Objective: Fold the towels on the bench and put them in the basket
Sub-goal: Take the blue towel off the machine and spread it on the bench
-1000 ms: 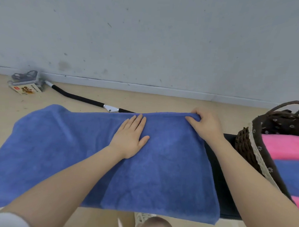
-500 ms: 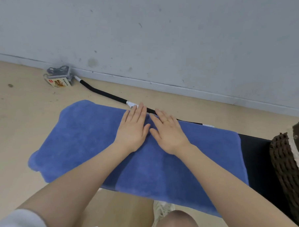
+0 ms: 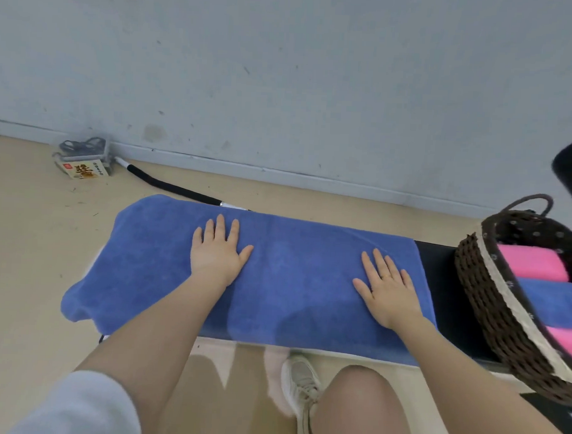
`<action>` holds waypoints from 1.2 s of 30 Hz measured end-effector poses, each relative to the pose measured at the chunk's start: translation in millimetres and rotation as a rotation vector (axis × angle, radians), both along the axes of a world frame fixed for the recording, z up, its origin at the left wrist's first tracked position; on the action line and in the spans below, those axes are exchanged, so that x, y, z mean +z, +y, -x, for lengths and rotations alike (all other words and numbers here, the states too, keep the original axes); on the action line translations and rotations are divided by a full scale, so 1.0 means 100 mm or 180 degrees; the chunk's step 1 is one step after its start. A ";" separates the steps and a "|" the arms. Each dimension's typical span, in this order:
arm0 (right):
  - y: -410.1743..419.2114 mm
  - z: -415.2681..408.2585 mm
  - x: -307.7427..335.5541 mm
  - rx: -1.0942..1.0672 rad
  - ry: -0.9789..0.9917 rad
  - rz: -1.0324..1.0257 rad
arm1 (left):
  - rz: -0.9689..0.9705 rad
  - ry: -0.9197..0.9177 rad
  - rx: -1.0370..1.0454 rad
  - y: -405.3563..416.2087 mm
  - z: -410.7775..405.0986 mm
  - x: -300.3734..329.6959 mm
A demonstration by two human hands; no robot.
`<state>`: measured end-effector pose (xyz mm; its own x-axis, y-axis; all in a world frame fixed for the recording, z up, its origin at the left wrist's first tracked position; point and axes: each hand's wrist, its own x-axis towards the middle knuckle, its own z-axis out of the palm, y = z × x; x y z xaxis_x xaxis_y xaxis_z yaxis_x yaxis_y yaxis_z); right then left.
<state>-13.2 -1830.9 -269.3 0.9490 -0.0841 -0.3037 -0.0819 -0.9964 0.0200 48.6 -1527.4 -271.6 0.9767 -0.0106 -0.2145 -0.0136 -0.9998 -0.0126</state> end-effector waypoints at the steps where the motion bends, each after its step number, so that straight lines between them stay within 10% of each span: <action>1: -0.11 0.06 0.04 -0.0160 0.0071 -0.0013 | -0.0072 0.0017 -0.0074 -0.07 0.05 0.03; 9: -0.54 0.48 0.32 -0.1621 -0.0725 -0.1578 | 0.0699 0.0477 -0.2114 -1.15 0.75 0.25; 20: -0.76 1.16 0.26 -0.2320 0.0243 -0.1795 | 0.0691 0.0230 -0.2212 -1.63 1.21 0.01; 26: -0.43 1.28 0.05 -0.3460 -0.0052 -0.4226 | 0.0542 0.0232 -0.2235 -1.55 1.22 -0.06; 36: 0.76 0.72 0.64 -0.1173 -0.1414 -0.3401 | 0.3448 0.0008 -0.0942 -1.01 1.14 0.31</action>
